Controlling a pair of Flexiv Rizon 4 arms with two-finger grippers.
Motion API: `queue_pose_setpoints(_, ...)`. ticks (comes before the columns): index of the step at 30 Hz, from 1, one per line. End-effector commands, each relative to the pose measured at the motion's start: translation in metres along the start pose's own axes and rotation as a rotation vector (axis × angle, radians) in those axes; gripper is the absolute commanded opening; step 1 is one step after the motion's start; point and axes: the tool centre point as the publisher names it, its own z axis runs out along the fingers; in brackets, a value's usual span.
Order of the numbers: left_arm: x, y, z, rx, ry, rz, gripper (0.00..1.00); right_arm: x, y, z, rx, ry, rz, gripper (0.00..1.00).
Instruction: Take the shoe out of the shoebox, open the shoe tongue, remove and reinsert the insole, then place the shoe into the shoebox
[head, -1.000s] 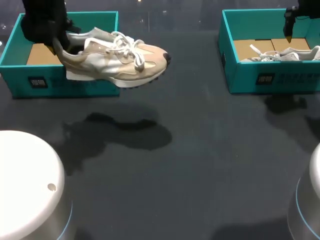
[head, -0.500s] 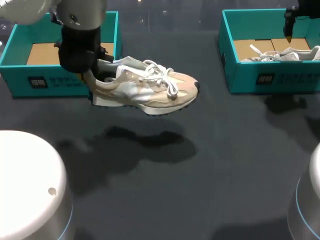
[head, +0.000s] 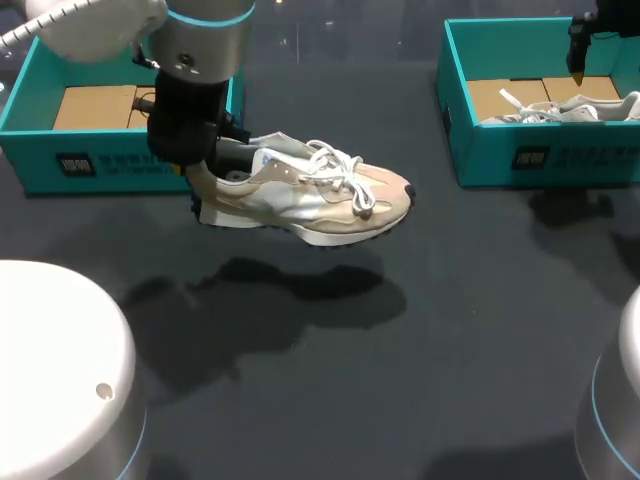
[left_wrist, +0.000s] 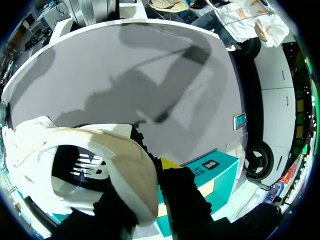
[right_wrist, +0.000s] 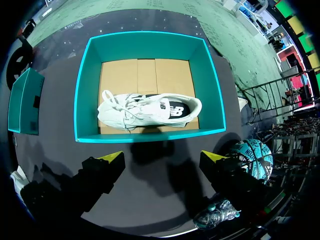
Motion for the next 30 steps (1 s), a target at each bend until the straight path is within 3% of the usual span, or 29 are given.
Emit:
queue_pose_setpoints(1,0.001,0.000,-0.001,-0.001,-0.002,0.000,0.00,0.000,0.000,0.000,-0.001,0.000,0.000,1.00)
queue_pose_setpoints(5,0.001,0.000,-0.001,-0.001,-0.002,0.000,0.00,0.000,0.000,0.000,-0.001,0.000,0.000,1.00)
queue_pose_setpoints(10,-0.026,-0.013,0.011,0.116,0.005,-0.054,0.00,0.000,0.000,0.000,-0.001,0.000,0.000,1.00)
queue_pose_setpoints(13,-0.043,-0.023,0.018,0.129,0.015,-0.074,0.00,0.000,0.000,0.000,-0.001,0.000,0.000,1.00)
queue_pose_setpoints(23,-0.090,-0.054,0.042,0.025,0.042,-0.069,0.00,0.000,0.000,0.000,-0.001,0.000,0.000,1.00)
queue_pose_setpoints(30,-0.106,-0.054,0.067,0.008,0.075,-0.113,0.00,0.000,0.000,0.000,-0.001,0.000,0.000,1.00)
